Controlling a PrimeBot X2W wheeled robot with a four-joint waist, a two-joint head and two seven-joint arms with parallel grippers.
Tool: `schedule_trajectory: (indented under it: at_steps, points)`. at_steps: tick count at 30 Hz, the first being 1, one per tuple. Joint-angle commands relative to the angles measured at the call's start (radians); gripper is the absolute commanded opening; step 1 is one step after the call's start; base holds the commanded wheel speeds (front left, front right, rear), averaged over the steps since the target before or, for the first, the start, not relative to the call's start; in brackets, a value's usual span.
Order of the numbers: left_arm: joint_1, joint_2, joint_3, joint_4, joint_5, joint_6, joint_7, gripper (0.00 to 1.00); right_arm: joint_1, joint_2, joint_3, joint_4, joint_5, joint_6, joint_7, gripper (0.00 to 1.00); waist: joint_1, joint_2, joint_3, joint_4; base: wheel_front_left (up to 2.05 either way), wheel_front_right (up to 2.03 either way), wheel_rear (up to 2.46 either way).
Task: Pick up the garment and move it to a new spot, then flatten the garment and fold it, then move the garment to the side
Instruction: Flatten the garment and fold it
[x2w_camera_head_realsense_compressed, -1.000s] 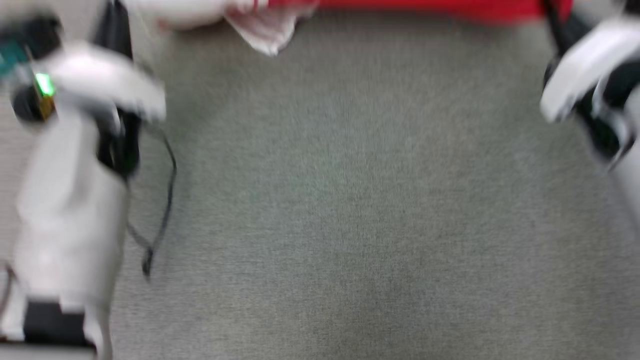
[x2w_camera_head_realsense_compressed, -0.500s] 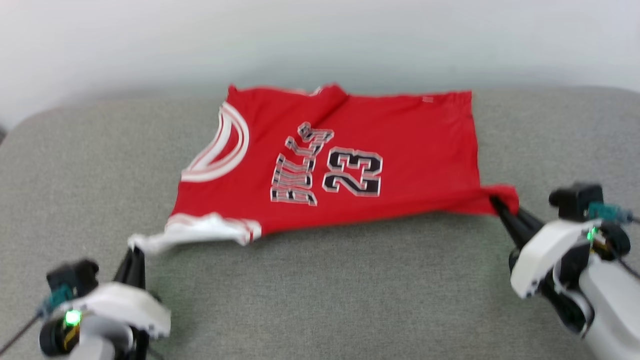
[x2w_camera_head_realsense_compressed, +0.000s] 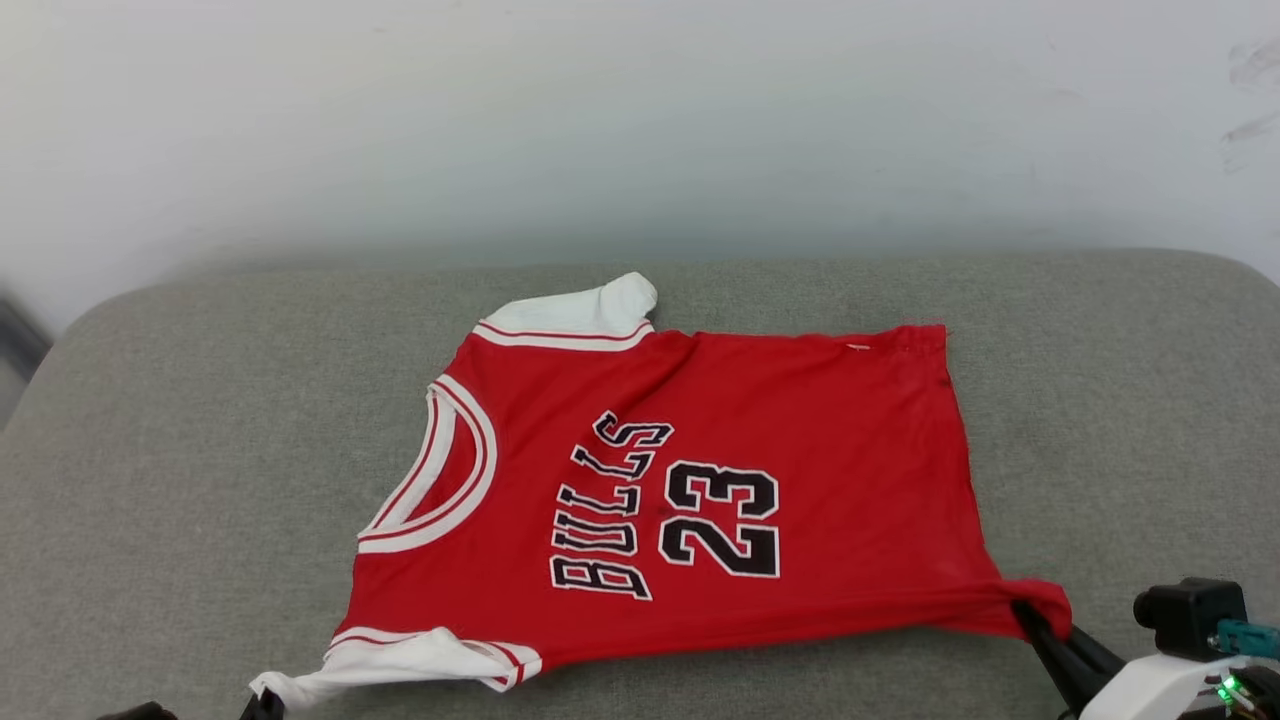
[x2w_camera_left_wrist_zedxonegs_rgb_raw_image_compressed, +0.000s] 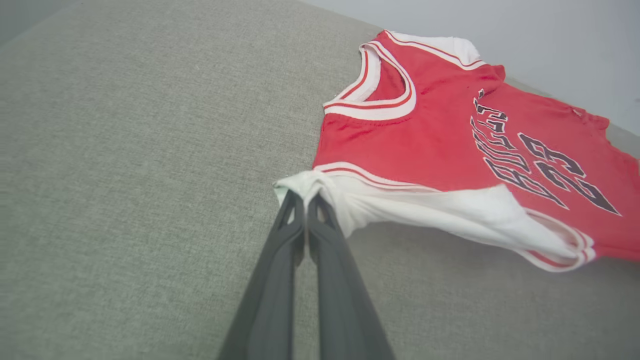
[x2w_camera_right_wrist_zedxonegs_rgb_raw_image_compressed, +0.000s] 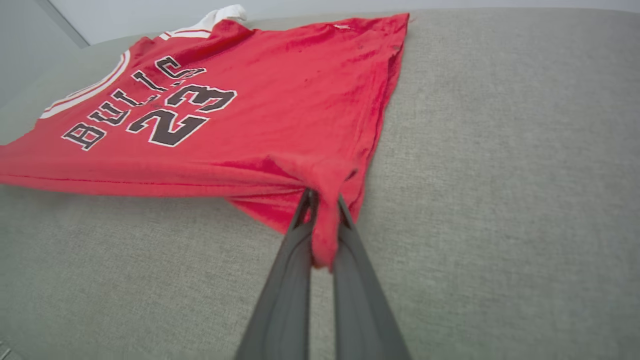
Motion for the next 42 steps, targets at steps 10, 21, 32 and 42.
schedule_trajectory:
  at_steps: [10,21,32,42]
  points:
    - [-0.127,0.01,-0.025,-0.111,-0.013,0.003,0.065,0.0,0.036,0.082,-0.126,-0.181,-0.067,-0.002,0.261,0.0,0.0003,0.0,0.059,0.003,0.0,0.0,0.0]
    - [-0.465,-0.02,-0.079,0.145,-0.023,-0.105,0.062,0.0,-0.219,0.052,-0.05,-0.067,-0.054,-0.001,0.334,0.0,0.0003,0.0,0.21,-0.009,0.0,0.0,0.0]
    - [-0.624,-0.068,-0.101,0.405,-0.066,-0.191,0.048,0.15,-0.358,0.049,0.05,0.086,-0.018,-0.001,0.278,0.37,0.0003,0.0,0.304,-0.017,0.0,0.0,0.0]
    - [-0.622,-0.058,-0.087,0.501,-0.107,-0.229,0.052,1.0,-0.331,0.045,0.074,0.104,0.006,-0.001,0.113,1.0,0.0003,0.0,0.271,-0.022,0.0,0.0,0.0]
